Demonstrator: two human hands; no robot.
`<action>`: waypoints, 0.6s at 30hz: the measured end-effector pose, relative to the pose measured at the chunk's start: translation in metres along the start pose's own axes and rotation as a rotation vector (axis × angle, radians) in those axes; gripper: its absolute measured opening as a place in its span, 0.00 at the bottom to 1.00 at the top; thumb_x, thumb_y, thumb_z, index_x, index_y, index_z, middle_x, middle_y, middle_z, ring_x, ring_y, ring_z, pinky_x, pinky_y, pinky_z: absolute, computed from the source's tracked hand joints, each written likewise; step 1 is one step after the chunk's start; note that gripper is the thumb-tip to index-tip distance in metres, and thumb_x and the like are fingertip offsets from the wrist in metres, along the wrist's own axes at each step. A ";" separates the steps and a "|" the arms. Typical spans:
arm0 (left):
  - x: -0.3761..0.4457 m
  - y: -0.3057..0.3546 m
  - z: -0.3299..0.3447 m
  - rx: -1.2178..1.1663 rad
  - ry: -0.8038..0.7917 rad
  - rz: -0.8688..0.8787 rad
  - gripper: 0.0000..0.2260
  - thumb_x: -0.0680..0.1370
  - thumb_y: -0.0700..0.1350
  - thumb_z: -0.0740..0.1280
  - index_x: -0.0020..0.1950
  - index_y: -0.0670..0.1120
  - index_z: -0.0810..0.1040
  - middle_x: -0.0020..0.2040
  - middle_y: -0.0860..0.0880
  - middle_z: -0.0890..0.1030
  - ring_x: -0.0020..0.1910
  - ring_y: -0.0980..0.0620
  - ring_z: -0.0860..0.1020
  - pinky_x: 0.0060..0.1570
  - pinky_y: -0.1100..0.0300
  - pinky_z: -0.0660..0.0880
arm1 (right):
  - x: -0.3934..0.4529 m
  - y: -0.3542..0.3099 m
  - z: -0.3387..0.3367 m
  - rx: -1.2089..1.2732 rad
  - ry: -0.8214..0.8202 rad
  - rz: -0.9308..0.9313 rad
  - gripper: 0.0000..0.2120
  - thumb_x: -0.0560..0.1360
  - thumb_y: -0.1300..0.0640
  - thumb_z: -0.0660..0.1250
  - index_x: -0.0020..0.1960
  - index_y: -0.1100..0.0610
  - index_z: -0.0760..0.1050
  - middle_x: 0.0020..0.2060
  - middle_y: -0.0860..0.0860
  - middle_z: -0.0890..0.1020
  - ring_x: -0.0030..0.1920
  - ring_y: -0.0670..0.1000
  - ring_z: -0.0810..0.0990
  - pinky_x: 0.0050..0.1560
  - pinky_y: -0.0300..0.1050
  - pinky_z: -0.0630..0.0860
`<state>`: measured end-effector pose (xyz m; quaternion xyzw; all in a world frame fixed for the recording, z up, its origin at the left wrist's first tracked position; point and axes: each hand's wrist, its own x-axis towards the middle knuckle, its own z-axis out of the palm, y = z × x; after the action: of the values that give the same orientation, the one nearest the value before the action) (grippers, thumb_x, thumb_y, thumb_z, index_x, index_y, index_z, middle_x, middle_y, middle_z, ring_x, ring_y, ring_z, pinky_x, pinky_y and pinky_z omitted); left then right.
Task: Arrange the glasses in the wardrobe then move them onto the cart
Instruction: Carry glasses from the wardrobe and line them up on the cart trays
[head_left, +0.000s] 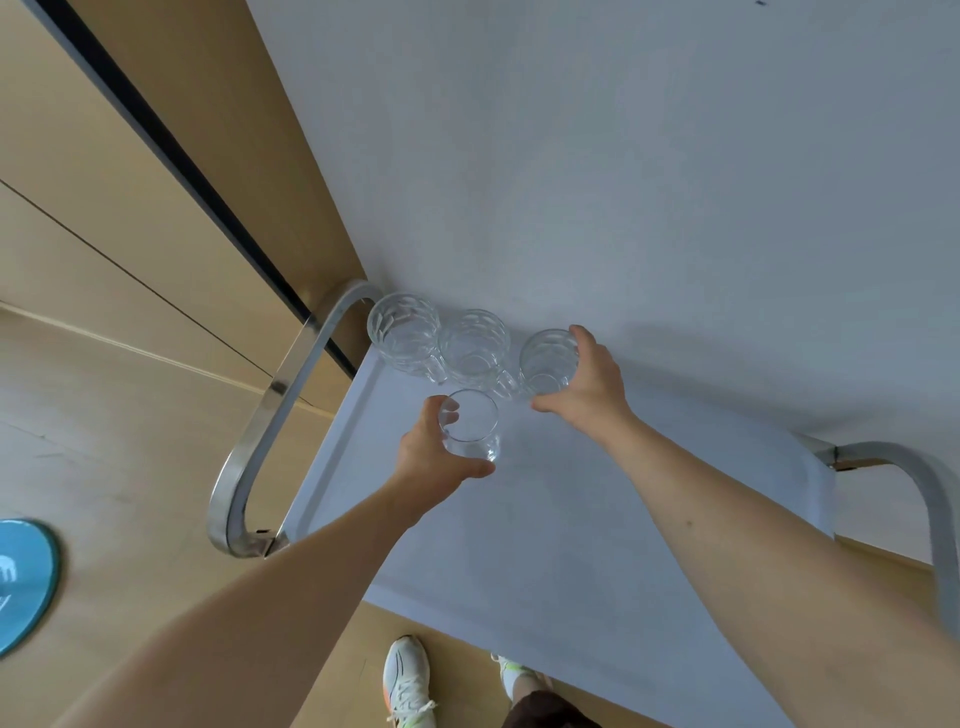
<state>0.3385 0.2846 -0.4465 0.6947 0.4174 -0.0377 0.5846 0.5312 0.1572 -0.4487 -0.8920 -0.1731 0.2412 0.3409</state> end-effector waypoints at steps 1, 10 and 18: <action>0.000 0.000 0.000 0.003 0.002 0.002 0.37 0.64 0.43 0.83 0.65 0.58 0.68 0.65 0.54 0.74 0.62 0.50 0.74 0.38 0.65 0.72 | 0.002 -0.001 0.000 0.001 -0.002 -0.003 0.54 0.60 0.55 0.83 0.79 0.50 0.58 0.67 0.54 0.70 0.66 0.54 0.72 0.59 0.45 0.72; -0.002 -0.001 0.001 0.021 0.029 0.031 0.39 0.63 0.43 0.83 0.66 0.58 0.66 0.65 0.56 0.74 0.62 0.52 0.74 0.41 0.65 0.73 | 0.011 -0.009 0.004 0.002 -0.036 -0.021 0.55 0.60 0.55 0.84 0.80 0.49 0.57 0.70 0.54 0.68 0.70 0.53 0.70 0.61 0.41 0.68; -0.007 -0.006 0.003 0.064 0.062 0.075 0.39 0.64 0.43 0.83 0.68 0.57 0.66 0.65 0.58 0.74 0.62 0.53 0.74 0.43 0.66 0.73 | 0.004 -0.004 0.012 0.029 -0.024 -0.052 0.57 0.63 0.53 0.84 0.82 0.49 0.53 0.74 0.54 0.63 0.73 0.53 0.67 0.62 0.39 0.63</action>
<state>0.3313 0.2781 -0.4484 0.7292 0.4076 -0.0074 0.5497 0.5268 0.1685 -0.4547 -0.8791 -0.1969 0.2455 0.3580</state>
